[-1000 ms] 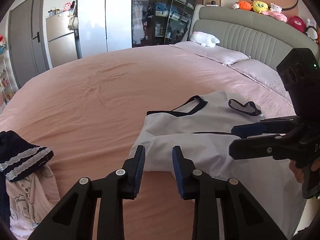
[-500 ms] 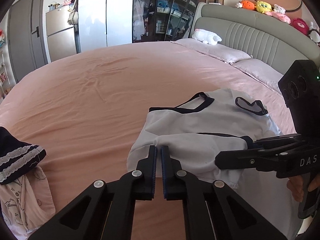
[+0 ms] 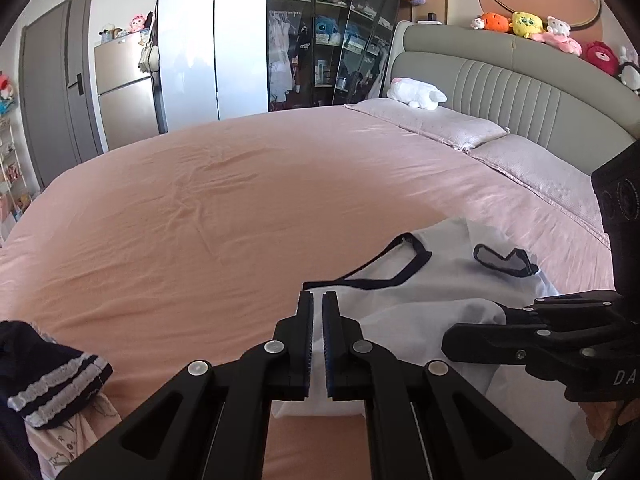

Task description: Fold clothes

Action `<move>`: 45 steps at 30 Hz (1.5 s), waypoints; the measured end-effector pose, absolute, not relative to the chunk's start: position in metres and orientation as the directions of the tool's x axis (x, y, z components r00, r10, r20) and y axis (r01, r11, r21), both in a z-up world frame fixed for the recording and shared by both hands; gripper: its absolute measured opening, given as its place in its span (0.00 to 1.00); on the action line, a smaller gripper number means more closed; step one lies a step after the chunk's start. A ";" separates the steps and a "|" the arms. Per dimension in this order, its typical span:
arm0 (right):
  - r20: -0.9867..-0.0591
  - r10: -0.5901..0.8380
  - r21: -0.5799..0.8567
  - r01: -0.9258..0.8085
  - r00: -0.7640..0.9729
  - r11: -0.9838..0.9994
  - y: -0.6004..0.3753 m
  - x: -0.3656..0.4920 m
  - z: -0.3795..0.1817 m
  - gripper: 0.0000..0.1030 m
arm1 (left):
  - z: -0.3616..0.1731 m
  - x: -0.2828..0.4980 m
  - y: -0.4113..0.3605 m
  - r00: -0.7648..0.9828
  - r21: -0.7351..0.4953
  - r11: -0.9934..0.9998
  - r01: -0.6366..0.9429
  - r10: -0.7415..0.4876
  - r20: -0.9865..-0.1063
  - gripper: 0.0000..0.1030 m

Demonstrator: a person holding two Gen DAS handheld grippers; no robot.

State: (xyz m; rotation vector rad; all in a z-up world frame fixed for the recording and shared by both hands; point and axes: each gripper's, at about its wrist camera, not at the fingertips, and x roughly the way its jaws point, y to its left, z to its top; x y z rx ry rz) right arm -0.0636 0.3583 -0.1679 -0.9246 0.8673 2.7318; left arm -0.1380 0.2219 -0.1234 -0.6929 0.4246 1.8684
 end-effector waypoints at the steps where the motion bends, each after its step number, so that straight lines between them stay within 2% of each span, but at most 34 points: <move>1: -0.582 -0.053 0.476 -0.288 -0.811 -0.831 0.359 -0.062 -0.163 0.09 | -0.121 -0.137 0.223 -0.273 -0.023 -0.376 -0.926 0.712 -0.647 0.04; 5: -0.595 -0.012 0.428 -0.304 -0.803 -0.851 0.362 -0.058 -0.159 0.09 | -0.121 -0.133 0.225 -0.225 -0.017 -0.331 -0.944 0.679 -0.699 0.05; 10: -0.611 -0.019 0.457 -0.333 -0.791 -0.825 0.371 -0.052 -0.168 0.09 | -0.140 -0.136 0.218 -0.201 0.006 -0.304 -0.952 0.613 -0.764 0.07; 11: -0.611 -0.020 0.458 -0.332 -0.792 -0.825 0.371 -0.051 -0.169 0.09 | -0.142 -0.140 0.214 -0.192 -0.011 -0.313 -0.950 0.611 -0.768 0.08; 13: -0.611 -0.021 0.454 -0.328 -0.792 -0.828 0.371 -0.051 -0.168 0.09 | -0.144 -0.148 0.208 -0.165 -0.061 -0.329 -0.942 0.616 -0.770 0.20; 14: -0.610 -0.021 0.451 -0.326 -0.792 -0.831 0.371 -0.051 -0.168 0.09 | -0.144 -0.151 0.206 -0.148 -0.086 -0.330 -0.940 0.622 -0.769 0.43; 15: -0.610 -0.021 0.449 -0.324 -0.792 -0.833 0.371 -0.050 -0.168 0.09 | -0.144 -0.153 0.204 -0.135 -0.102 -0.324 -0.940 0.631 -0.764 0.84; 16: -0.611 -0.022 0.447 -0.322 -0.791 -0.834 0.370 -0.050 -0.168 0.09 | -0.144 -0.152 0.204 -0.126 -0.110 -0.314 -0.943 0.641 -0.757 0.99; 17: -0.613 -0.024 0.446 -0.321 -0.790 -0.836 0.370 -0.050 -0.168 0.09 | -0.143 -0.152 0.203 -0.118 -0.115 -0.303 -0.946 0.652 -0.749 1.00; 26: -0.617 -0.036 0.462 -0.325 -0.786 -0.825 0.369 -0.049 -0.171 0.09 | -0.148 -0.143 0.218 -0.071 -0.134 -0.257 -0.957 0.656 -0.751 0.98; 28: -0.619 -0.031 0.460 -0.330 -0.785 -0.824 0.369 -0.047 -0.172 0.09 | -0.151 -0.143 0.221 -0.061 -0.142 -0.252 -0.957 0.655 -0.753 0.86; 29: -0.622 -0.029 0.458 -0.333 -0.783 -0.824 0.370 -0.047 -0.173 0.09 | -0.153 -0.143 0.221 -0.062 -0.144 -0.256 -0.956 0.654 -0.754 0.70; 30: -0.626 -0.026 0.456 -0.338 -0.779 -0.823 0.370 -0.048 -0.174 0.09 | -0.154 -0.144 0.221 -0.063 -0.146 -0.261 -0.954 0.652 -0.756 0.60; 34: -0.638 -0.028 0.465 -0.356 -0.769 -0.810 0.373 -0.047 -0.180 0.09 | -0.161 -0.146 0.218 -0.069 -0.158 -0.283 -0.946 0.652 -0.755 0.42; 36: -0.639 -0.031 0.471 -0.358 -0.769 -0.806 0.374 -0.046 -0.182 0.09 | -0.163 -0.146 0.216 -0.081 -0.158 -0.298 -0.941 0.654 -0.752 0.18; 39: -0.638 -0.039 0.477 -0.355 -0.769 -0.804 0.373 -0.048 -0.184 0.09 | -0.163 -0.145 0.218 -0.103 -0.153 -0.319 -0.935 0.658 -0.746 0.07; 45: -0.627 -0.028 0.462 -0.342 -0.779 -0.818 0.364 -0.051 -0.182 0.09 | -0.144 -0.141 0.226 -0.157 -0.105 -0.328 -0.939 0.680 -0.717 0.06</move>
